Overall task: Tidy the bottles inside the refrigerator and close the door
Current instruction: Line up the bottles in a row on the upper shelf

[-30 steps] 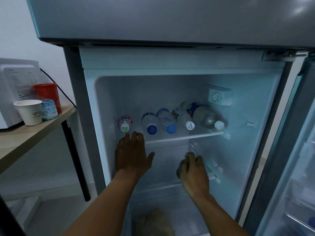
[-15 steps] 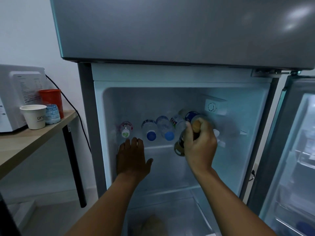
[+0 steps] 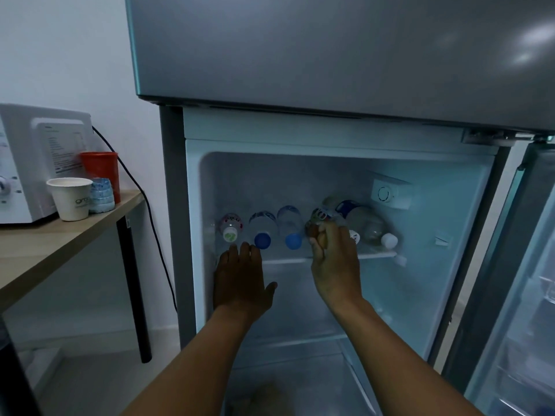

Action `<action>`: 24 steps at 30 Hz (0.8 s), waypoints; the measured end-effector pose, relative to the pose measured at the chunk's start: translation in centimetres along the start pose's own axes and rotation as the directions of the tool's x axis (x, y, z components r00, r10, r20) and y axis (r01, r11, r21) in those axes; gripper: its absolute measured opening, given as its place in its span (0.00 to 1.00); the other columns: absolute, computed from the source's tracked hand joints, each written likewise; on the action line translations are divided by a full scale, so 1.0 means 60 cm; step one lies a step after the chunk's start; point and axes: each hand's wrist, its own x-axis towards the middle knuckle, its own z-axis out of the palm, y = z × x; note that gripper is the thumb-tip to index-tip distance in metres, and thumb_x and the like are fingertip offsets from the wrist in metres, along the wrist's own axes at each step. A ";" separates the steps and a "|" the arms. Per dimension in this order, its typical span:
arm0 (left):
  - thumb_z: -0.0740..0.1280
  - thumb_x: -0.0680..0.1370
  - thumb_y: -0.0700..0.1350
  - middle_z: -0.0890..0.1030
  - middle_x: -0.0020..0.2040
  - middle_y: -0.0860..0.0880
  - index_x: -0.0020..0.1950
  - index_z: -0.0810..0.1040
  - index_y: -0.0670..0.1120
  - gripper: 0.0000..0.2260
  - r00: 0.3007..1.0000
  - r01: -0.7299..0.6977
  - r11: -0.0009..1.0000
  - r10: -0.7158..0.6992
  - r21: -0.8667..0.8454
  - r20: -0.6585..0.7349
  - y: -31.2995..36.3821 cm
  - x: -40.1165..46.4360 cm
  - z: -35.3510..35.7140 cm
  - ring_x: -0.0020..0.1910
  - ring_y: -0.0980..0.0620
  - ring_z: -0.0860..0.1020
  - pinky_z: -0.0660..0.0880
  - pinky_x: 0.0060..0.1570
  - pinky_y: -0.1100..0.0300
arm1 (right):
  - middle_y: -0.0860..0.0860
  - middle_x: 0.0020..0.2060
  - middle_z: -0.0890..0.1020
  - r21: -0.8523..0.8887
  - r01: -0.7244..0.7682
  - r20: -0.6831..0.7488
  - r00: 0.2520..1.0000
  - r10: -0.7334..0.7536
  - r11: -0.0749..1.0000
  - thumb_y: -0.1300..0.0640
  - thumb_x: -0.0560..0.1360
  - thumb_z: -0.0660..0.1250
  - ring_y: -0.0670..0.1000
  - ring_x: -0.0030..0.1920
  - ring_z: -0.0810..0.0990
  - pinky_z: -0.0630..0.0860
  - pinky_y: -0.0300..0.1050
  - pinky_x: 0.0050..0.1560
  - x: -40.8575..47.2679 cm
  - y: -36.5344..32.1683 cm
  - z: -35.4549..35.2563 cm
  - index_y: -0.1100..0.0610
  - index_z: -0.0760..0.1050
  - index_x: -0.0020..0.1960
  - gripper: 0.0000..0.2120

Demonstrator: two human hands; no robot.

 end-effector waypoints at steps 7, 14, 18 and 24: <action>0.60 0.76 0.65 0.65 0.71 0.43 0.74 0.58 0.42 0.36 1.000 0.011 1.000 -0.011 0.010 -0.021 0.002 -0.003 -0.007 0.71 0.43 0.63 0.58 0.72 0.52 | 0.54 0.48 0.74 -0.040 -0.146 0.017 0.989 0.147 0.988 0.63 0.77 0.62 0.59 0.48 0.75 0.74 0.53 0.45 0.025 0.012 0.024 0.56 0.70 0.56 0.08; 0.57 0.79 0.61 0.62 0.73 0.42 0.76 0.54 0.41 0.34 1.000 -0.003 0.999 0.004 0.048 -0.002 0.001 -0.003 -0.008 0.72 0.43 0.61 0.55 0.74 0.52 | 0.55 0.47 0.79 -0.285 -0.105 0.034 0.992 0.120 0.953 0.55 0.79 0.63 0.62 0.51 0.76 0.69 0.56 0.48 0.020 0.046 0.039 0.55 0.70 0.56 0.07; 0.56 0.81 0.59 0.61 0.75 0.43 0.77 0.53 0.41 0.31 1.000 0.022 1.000 -0.023 0.008 0.020 0.004 -0.004 -0.008 0.74 0.44 0.60 0.53 0.74 0.53 | 0.55 0.48 0.77 -0.288 -0.137 0.023 0.988 0.150 0.948 0.53 0.79 0.63 0.61 0.52 0.75 0.68 0.56 0.50 0.015 0.045 0.042 0.53 0.69 0.59 0.10; 0.66 0.76 0.57 0.57 0.76 0.43 0.77 0.50 0.42 0.38 0.991 0.058 0.969 -0.085 -0.241 -0.101 0.008 -0.012 -0.012 0.65 0.42 0.70 0.69 0.65 0.52 | 0.52 0.60 0.71 -0.016 -0.107 -0.021 0.994 0.106 0.994 0.57 0.79 0.64 0.55 0.53 0.74 0.73 0.54 0.55 -0.046 0.042 0.034 0.54 0.63 0.68 0.19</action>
